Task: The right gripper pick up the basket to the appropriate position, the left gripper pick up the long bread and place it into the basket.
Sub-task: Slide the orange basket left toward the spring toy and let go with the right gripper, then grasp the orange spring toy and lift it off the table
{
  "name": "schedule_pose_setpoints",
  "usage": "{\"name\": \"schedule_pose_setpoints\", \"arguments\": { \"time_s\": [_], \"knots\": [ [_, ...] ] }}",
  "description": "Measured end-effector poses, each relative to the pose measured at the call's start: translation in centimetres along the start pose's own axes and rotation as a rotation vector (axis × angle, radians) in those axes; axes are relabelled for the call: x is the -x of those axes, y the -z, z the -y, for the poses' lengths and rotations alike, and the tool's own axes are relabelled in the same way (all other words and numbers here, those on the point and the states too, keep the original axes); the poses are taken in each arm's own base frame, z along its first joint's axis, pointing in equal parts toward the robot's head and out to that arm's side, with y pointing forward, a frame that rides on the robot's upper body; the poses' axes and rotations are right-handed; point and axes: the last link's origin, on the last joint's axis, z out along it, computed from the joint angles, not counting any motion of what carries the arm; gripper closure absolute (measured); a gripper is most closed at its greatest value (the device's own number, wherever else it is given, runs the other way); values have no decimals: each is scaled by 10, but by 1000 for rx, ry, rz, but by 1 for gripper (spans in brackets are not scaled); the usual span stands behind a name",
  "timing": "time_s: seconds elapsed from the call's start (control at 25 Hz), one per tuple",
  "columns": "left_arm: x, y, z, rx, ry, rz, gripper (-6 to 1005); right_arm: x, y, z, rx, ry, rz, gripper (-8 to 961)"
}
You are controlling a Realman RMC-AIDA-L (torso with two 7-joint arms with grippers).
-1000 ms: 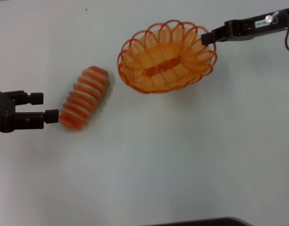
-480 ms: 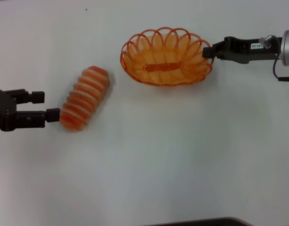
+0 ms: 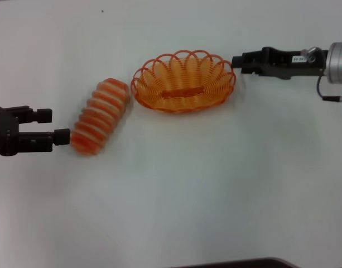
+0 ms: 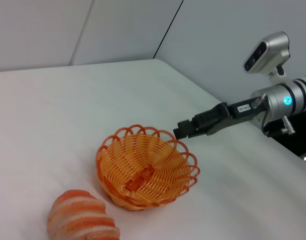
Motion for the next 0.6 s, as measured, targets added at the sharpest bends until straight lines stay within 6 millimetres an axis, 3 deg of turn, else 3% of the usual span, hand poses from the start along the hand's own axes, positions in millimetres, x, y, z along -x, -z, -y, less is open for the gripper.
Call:
{"name": "schedule_pose_setpoints", "arguments": {
  "time_s": [0.16, 0.24, 0.44, 0.6],
  "knots": [
    [0, 0, 0, -1, 0, 0, 137, 19, 19, 2, 22, 16, 112, 510],
    [0, 0, 0, -2, -1, -1, 137, 30, 34, -6, 101, 69, 184, 472],
    [-1, 1, 0, -4, -2, -1, 138, 42, 66, -41, 302, 379, 237, 375],
    [-2, 2, 1, -9, 6, 0, 138, 28, 78, -57, 368, 699, 119, 272]
  ]
}}
